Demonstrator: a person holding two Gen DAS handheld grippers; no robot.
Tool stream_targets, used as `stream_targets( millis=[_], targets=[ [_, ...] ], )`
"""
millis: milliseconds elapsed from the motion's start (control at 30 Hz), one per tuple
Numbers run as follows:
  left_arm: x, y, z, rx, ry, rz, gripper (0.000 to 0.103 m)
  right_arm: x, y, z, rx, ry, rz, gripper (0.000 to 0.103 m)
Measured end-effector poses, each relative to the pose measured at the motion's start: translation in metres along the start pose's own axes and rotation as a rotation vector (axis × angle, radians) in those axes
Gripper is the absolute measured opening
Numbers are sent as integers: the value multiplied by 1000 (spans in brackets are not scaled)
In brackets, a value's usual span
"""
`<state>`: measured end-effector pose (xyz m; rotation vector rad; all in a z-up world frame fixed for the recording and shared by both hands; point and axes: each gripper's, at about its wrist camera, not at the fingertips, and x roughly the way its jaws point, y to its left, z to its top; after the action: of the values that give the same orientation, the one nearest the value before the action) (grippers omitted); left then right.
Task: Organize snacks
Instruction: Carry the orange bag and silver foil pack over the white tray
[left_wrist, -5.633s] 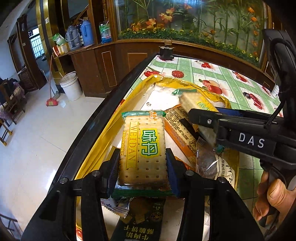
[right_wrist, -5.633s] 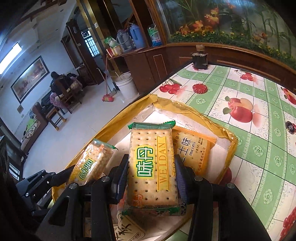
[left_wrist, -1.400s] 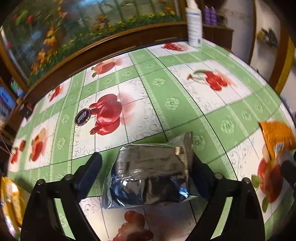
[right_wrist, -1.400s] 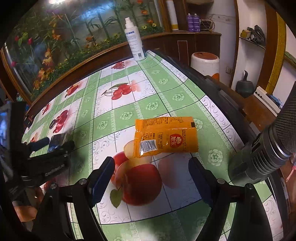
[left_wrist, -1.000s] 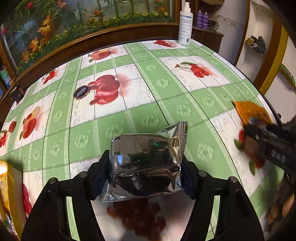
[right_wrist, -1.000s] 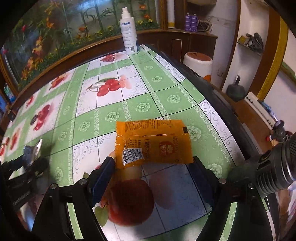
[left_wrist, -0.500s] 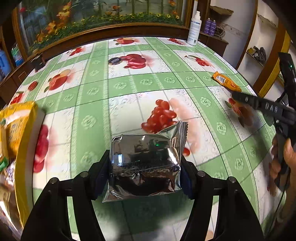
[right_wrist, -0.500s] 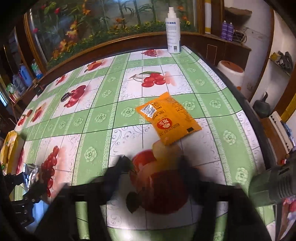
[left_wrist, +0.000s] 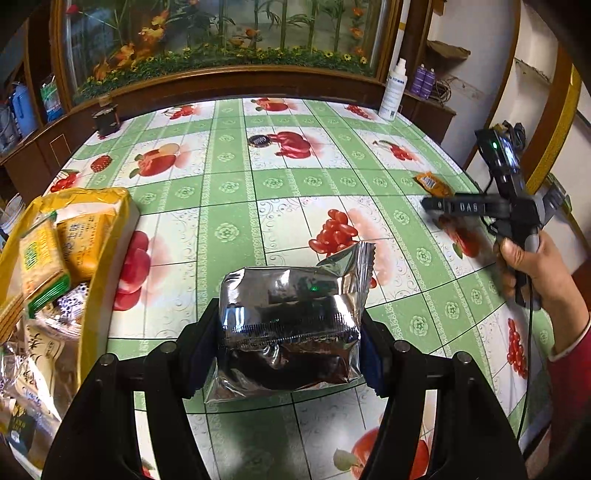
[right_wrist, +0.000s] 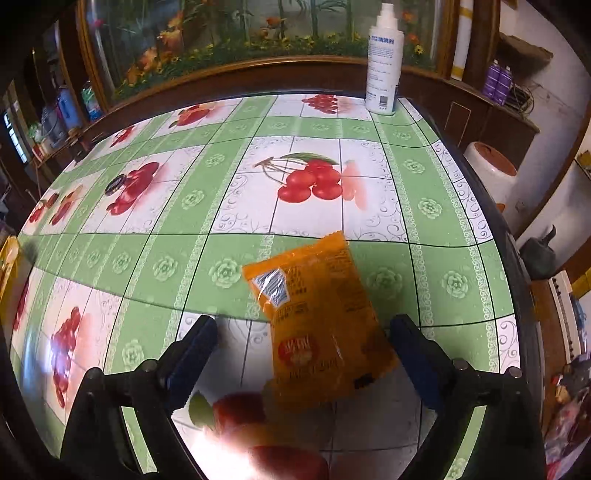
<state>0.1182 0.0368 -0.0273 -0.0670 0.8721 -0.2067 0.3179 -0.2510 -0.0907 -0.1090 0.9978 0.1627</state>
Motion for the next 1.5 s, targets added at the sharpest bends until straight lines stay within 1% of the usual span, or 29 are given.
stream_targets(
  millis=[67, 100, 133, 167, 200, 267, 300, 333, 367, 400, 433, 533, 633, 700, 800, 833, 867, 900, 933, 967, 1000, 1033, 1067, 1133, 1200, 1267, 1300, 1333, 1500],
  targets=[
    [-7, 2, -1, -15, -17, 5, 65, -10, 10, -7, -21, -1, 41, 82],
    [-11, 3, -3, -21, -27, 7, 65, -17, 15, -10, -18, -5, 75, 54],
    [-14, 5, -4, -28, -33, 10, 65, -21, 18, -13, -1, 1, 122, 22],
    [-17, 7, -5, -33, -35, 10, 65, -24, 22, -17, 12, 6, 142, 17],
    [-20, 9, -7, -36, -37, 12, 65, -25, 26, -20, 7, 5, 146, 6],
    [-26, 13, -10, -40, -42, 22, 65, -29, 34, -26, 15, -14, 132, 8],
    [-29, 16, -11, -46, -45, 25, 65, -29, 34, -28, 43, -17, 124, 16],
    [-32, 19, -12, -54, -49, 26, 65, -31, 32, -28, 78, -20, 134, 39],
    [-34, 20, -13, -61, -53, 26, 65, -32, 32, -26, 111, -18, 148, 57],
    [-37, 22, -13, -67, -58, 24, 65, -32, 32, -23, 127, -25, 153, 91],
    [-39, 23, -13, -69, -60, 21, 65, -34, 34, -20, 134, -49, 144, 95],
    [-44, 24, -15, -66, -64, 25, 65, -29, 39, 4, 145, -89, 148, 94],
    [-51, 28, -19, -68, -66, 34, 65, -12, 54, 29, 85, -89, 87, 94],
    [-56, 32, -23, -72, -69, 46, 65, 5, 62, 42, 50, -69, 103, 94],
    [-61, 40, -27, -89, -77, 62, 65, 28, 76, 46, -14, -33, 95, 95],
    [-62, 43, -28, -95, -83, 73, 65, 30, 86, 44, -66, -41, 48, 91],
    [-64, 44, -29, -97, -88, 81, 65, 28, 91, 41, -90, -52, 39, 89],
    [-65, 46, -30, -97, -93, 92, 65, 22, 94, 40, -87, -59, 68, 69],
    [-65, 48, -31, -98, -97, 101, 65, 18, 96, 39, -82, -53, 74, 55],
    [-66, 50, -32, -100, -100, 109, 65, 16, 99, 36, -79, -43, 83, 54],
    [-67, 52, -34, -102, -103, 116, 65, 12, 103, 31, -84, -50, 98, 48],
    [-69, 54, -36, -104, -106, 122, 65, 5, 108, 25, -94, -66, 107, 39],
    [-70, 57, -38, -106, -108, 133, 65, -1, 112, 20, -101, -77, 115, 36],
    [-74, 63, -43, -108, -114, 160, 65, -15, 123, 8, -105, -97, 158, 35],
    [-78, 71, -48, -119, -115, 168, 65, -28, 140, -4, -139, -113, 180, 34],
    [-82, 79, -52, -133, -120, 178, 65, -43, 155, -16, -161, -125, 233, 33],
    [-86, 82, -55, -139, -125, 189, 65, -50, 161, -21, -164, -132, 256, 32],
    [-89, 86, -57, -143, -131, 199, 65, -58, 167, -27, -166, -142, 277, 28],
    [-105, 102, -67, -160, -169, 263, 65, -94, 199, -56, -168, -187, 389, 27]
  ],
)
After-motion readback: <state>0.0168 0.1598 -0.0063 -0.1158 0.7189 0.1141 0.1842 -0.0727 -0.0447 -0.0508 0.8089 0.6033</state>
